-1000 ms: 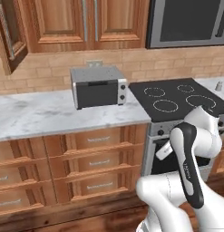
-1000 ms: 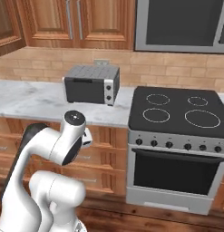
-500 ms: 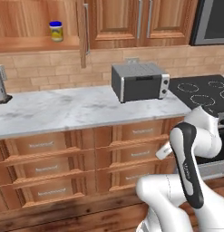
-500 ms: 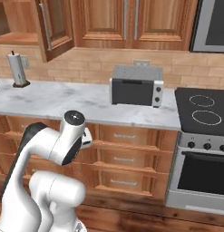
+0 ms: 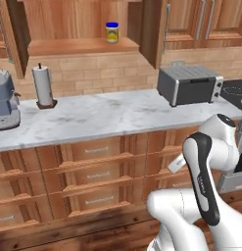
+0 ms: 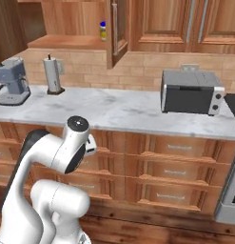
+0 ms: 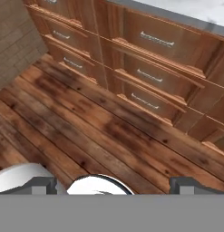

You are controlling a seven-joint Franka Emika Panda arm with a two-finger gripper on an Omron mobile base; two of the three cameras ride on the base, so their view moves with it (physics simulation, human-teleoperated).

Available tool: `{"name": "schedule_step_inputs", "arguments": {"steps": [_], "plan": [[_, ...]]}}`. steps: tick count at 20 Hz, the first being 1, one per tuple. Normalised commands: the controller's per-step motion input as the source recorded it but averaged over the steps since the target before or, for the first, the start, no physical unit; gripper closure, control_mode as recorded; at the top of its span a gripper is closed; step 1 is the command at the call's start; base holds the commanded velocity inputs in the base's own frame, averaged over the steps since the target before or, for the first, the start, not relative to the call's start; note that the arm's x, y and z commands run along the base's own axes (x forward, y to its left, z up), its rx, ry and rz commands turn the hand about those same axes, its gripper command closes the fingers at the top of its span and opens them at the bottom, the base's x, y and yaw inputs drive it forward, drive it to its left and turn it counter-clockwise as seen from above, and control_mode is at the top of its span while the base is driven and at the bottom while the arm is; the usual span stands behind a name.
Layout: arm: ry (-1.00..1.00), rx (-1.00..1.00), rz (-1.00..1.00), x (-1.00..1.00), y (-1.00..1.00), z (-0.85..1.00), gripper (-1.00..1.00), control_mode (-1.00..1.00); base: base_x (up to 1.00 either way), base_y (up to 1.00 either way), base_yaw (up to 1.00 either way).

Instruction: Collect the paprika, mayonnaise, and shaker from the cabinet and place them next to the stove.

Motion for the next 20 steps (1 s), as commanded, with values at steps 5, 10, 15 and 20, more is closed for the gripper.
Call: {"name": "schedule_step_inputs", "arguments": {"steps": [5, 10, 15, 20], "plan": [[0.0, 0.0, 0.0, 0.0, 0.0, 0.0, -1.0, 1.0, 0.25, 1.0, -0.11], [0.0, 0.0, 0.0, 0.0, 0.0, 0.0, -1.0, 1.0, 0.45, 0.73, -0.07], [0.0, 0.0, 0.0, 0.0, 0.0, 0.0, -1.0, 1.0, 0.62, 0.09, 0.0], [0.0, 0.0, 0.0, 0.0, 0.0, 0.0, -1.0, 1.0, 0.61, 0.0, 0.01]]}}
